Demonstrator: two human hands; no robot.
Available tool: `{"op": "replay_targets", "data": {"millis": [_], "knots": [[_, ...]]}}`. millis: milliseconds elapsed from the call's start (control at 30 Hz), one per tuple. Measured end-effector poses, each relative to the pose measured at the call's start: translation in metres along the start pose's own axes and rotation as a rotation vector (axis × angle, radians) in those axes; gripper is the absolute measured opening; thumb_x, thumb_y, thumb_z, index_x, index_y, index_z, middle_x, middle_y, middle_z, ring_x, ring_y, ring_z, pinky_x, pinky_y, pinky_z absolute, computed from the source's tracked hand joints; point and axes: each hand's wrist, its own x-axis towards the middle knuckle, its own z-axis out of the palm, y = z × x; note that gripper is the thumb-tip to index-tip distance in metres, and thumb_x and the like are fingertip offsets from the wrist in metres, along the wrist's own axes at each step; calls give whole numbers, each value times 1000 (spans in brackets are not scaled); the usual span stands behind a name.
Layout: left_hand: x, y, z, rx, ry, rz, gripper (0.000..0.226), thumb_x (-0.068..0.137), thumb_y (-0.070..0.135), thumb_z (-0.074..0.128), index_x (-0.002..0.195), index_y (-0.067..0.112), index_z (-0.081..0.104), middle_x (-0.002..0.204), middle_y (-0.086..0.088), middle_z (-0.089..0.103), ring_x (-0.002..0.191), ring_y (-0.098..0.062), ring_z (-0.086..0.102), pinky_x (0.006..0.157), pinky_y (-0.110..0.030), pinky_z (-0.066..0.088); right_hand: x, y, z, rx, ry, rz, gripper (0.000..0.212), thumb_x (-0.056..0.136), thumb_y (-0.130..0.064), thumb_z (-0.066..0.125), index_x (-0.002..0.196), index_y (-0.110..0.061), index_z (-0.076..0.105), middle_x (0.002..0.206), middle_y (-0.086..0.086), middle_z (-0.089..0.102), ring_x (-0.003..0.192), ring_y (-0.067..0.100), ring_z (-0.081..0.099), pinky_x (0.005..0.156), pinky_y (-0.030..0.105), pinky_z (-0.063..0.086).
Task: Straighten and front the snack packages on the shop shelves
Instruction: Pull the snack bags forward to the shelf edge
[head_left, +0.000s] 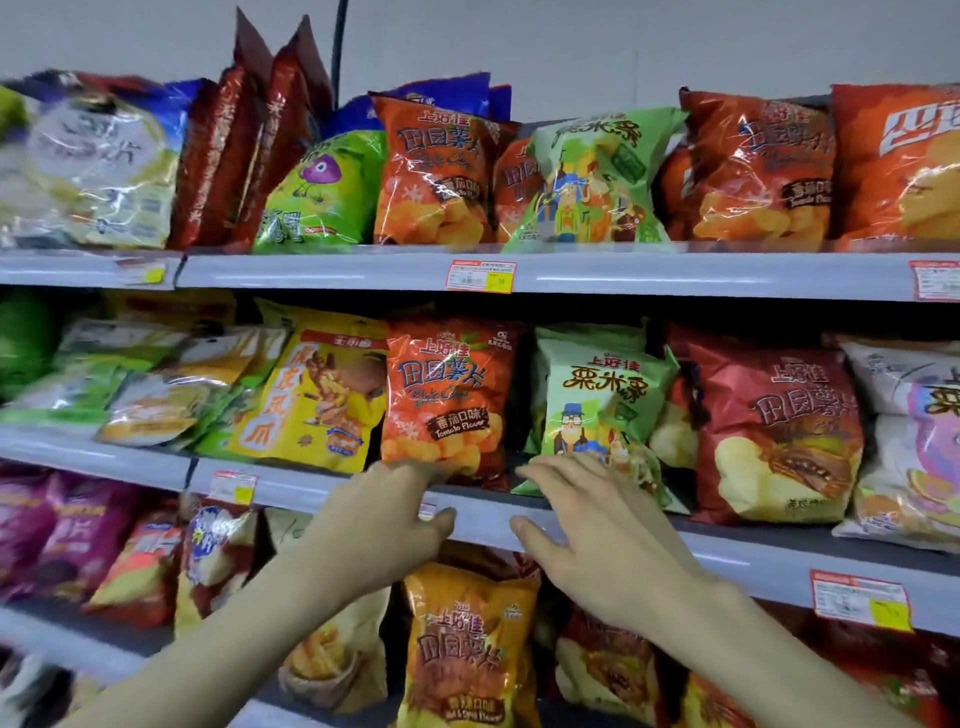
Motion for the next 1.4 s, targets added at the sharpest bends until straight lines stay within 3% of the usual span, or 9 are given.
{"op": "replay_targets", "data": {"millis": [233,400,600,800,900,1067,1233,1333,1400], "knots": [[-34,-71,-29,54,-10,-203,50,99,52,59,145,35,56,143,12,61,130,-14,58,98,-33,49,39,-56,30,74,-13,-148,59,104,-59,40,155,-30,42,154,-15,43,144,11,34,115,33,33],[-41,-123,-43,58,16,-316,48,95,54,60,140,37,59,137,11,65,122,-16,63,99,-40,54,73,-92,44,79,-11,-198,57,105,-57,41,156,-31,40,157,-16,40,146,9,30,117,30,26],[-34,-204,-57,46,25,-364,47,95,55,62,138,36,62,133,10,67,116,-18,66,98,-41,56,128,-139,67,137,0,-185,59,103,-58,45,156,-32,40,154,-16,43,143,10,35,115,30,35],[-11,-300,-73,64,59,-365,49,96,49,61,141,30,61,138,3,66,113,-24,67,93,-43,57,190,-180,105,222,54,-35,62,100,-50,53,155,-23,40,161,-8,35,151,16,24,123,34,28],[1,-341,-78,56,99,-346,55,97,46,61,148,26,55,144,1,62,116,-26,66,92,-43,57,216,-192,121,221,25,57,73,99,-50,56,160,-24,27,170,-2,15,159,25,5,127,43,21],[29,-394,-73,-33,197,-286,77,94,51,66,160,22,38,153,-8,52,130,-31,57,100,-46,53,238,-201,148,369,24,239,84,91,-52,66,155,-38,14,162,-20,-25,158,29,-14,124,58,22],[59,-419,-54,-83,174,-234,99,90,63,69,167,22,20,170,-7,26,152,-35,31,117,-52,40,241,-212,158,513,112,425,91,91,-51,72,155,-42,9,162,-21,-28,159,28,5,121,58,27],[72,-430,-37,-43,91,-238,107,88,75,60,168,24,10,175,-8,10,159,-39,15,122,-56,30,244,-213,159,598,166,533,93,88,-47,76,153,-44,11,168,-12,-19,157,34,17,120,56,31],[79,-434,-28,-49,56,-230,104,90,75,56,167,22,10,176,-10,9,159,-42,10,124,-57,26,247,-214,156,651,197,578,93,86,-42,78,155,-39,15,169,-4,-3,152,33,27,115,47,36]]}}
